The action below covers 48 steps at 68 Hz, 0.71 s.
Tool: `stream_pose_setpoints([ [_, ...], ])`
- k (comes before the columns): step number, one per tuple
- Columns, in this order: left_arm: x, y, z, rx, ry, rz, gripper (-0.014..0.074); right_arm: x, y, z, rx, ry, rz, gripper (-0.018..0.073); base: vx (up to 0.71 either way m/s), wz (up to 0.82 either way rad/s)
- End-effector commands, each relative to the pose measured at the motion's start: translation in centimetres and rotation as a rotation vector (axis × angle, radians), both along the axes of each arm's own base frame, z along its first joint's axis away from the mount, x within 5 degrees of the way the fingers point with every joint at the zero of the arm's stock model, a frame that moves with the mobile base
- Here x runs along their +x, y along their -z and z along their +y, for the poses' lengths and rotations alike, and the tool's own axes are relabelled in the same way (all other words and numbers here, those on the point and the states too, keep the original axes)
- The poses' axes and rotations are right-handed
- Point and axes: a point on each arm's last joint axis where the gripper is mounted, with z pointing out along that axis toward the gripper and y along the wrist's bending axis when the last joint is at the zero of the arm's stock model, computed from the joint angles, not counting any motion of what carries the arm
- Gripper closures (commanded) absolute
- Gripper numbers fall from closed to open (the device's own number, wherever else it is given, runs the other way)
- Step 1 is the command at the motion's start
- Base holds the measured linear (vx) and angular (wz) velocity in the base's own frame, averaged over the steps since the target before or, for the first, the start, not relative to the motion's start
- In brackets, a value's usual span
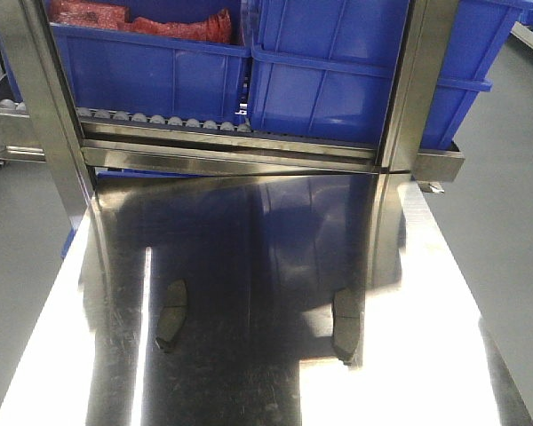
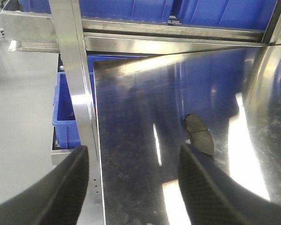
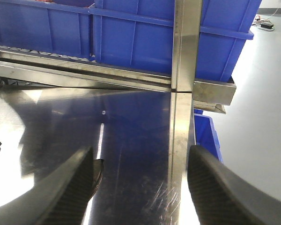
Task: Move and align brake pads A on conveyor
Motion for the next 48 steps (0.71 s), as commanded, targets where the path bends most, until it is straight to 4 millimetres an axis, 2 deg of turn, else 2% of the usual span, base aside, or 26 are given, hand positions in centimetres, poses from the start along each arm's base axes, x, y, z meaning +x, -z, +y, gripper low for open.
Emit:
stream_pose_setpoints([
  [1,0.23,-1.35,-0.06,-0.021,0.001,-0.079,0.0182,0.12,-1.52,-0.06,0.006,0.009,-0.093,0.0127,0.00,-0.01],
  [48,0.23,-1.35,-0.06,-0.021,0.001,-0.079,0.0182,0.12,-1.52,-0.06,0.006,0.009,-0.093,0.0127,0.00,0.01],
])
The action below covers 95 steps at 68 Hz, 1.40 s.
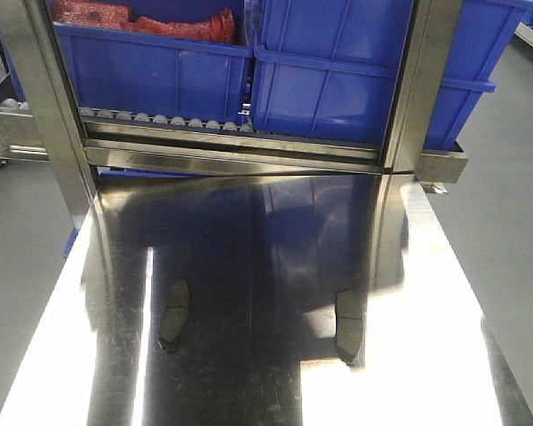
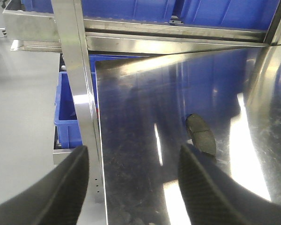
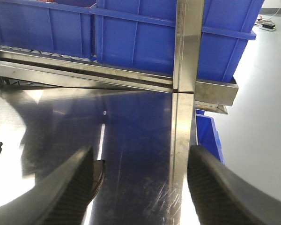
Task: Move and align brake pads A on conveyor
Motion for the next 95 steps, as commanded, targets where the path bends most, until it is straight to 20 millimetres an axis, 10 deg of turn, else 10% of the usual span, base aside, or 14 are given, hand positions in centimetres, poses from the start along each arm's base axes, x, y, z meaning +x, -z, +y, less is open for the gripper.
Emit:
stream_pose_setpoints([
  [1,0.2,-1.4,-0.1,-0.021,0.001,-0.079,0.0182,0.1,-1.5,-0.1,0.006,0.009,-0.093,0.0127,0.00,0.00],
  [47,1.1,-1.9,-0.2,-0.094,-0.027,-0.053,0.0182,0.1,-1.5,-0.1,0.006,0.009,-0.093,0.0127,0.00,0.00],
  [71,10.1,-3.6,-1.5,-0.074,-0.037,0.230,0.0182,0.1,-1.5,-0.1,0.006,0.009,-0.093,0.0127,0.00,0.00],
  [95,20.1,1.3,-3.0,-0.009,-0.044,0.606,0.0182,0.1,-1.5,-0.1,0.006,0.009,-0.093,0.0127,0.00,0.00],
])
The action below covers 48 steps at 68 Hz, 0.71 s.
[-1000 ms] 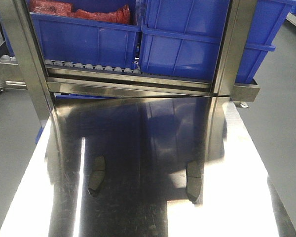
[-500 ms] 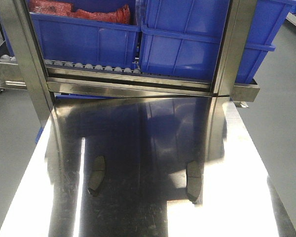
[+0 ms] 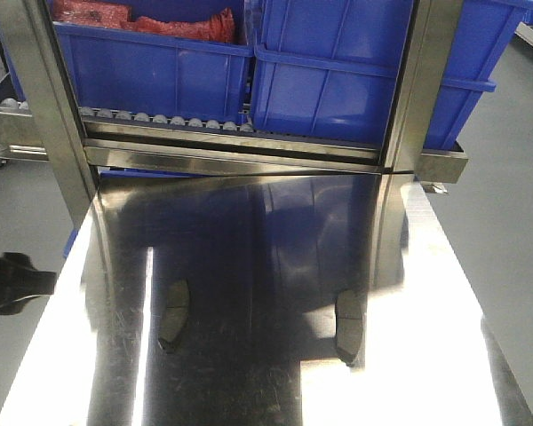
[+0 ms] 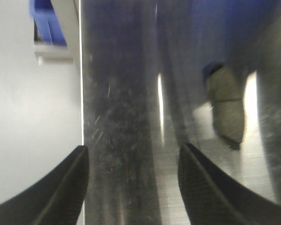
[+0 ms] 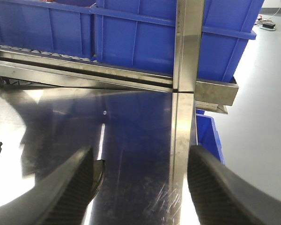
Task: Move and align brake pads A on conveyor
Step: 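Lower the left gripper onto the brake pad nearest the left arm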
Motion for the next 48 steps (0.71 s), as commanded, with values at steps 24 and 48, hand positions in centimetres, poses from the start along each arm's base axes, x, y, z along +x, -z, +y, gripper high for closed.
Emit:
stream_pose_setpoints([
  [24,7.8,1.4,-5.1,0.039,0.167,0.128,0.0182,0.1,-1.5,-0.1,0.006,0.009,-0.093,0.0127,0.00,0.00],
  [48,10.3,3.5,-11.5,-0.011,0.181,0.193,0.0178,0.1,-1.5,-0.1,0.006,0.009,-0.093,0.0127,0.00,0.00],
])
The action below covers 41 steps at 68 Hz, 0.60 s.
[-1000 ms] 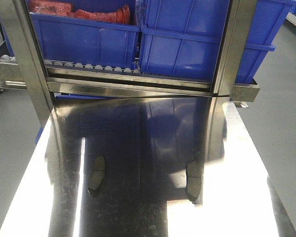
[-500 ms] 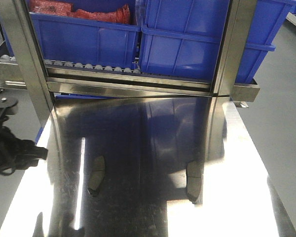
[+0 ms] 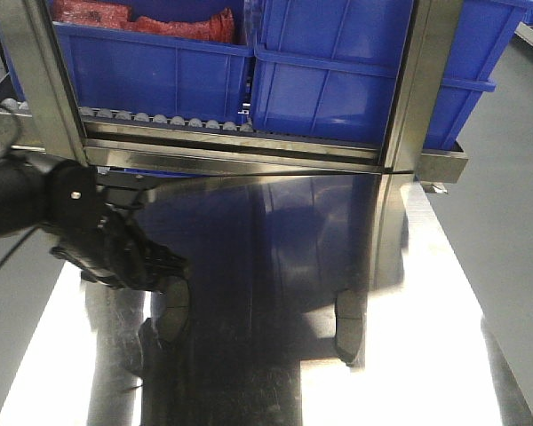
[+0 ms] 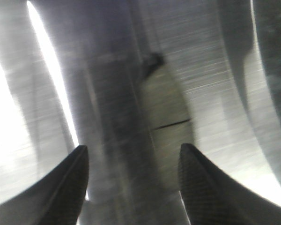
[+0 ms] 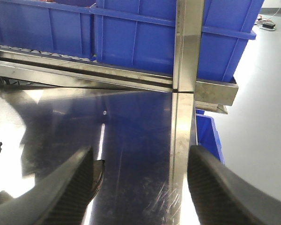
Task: Move and align brake pads A on conveyor
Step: 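Lower the left gripper onto the brake pad nearest the left arm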
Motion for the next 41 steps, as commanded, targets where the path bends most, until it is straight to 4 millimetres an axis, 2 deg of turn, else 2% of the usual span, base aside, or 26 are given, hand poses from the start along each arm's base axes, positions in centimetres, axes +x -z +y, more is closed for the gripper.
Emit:
stream_pose_setpoints([
  [1,0.5,-1.8,-1.3,-0.056,-0.039,-0.053,0.0177,0.1,-1.5,-0.1,0.006,0.009,-0.093,0.0127,0.00,0.00],
  [13,0.8,-0.3,-1.7,-0.054,-0.069,-0.011,0.0155,0.1,-1.5,-0.1,0.006,0.009,-0.093,0.0127,0.00,0.00],
  [41,0.7,-0.1,-2.7,-0.089,-0.080,-0.002,0.0120,0.1,-1.5,-0.1,0.006,0.009,-0.093,0.0127,0.00,0.00],
])
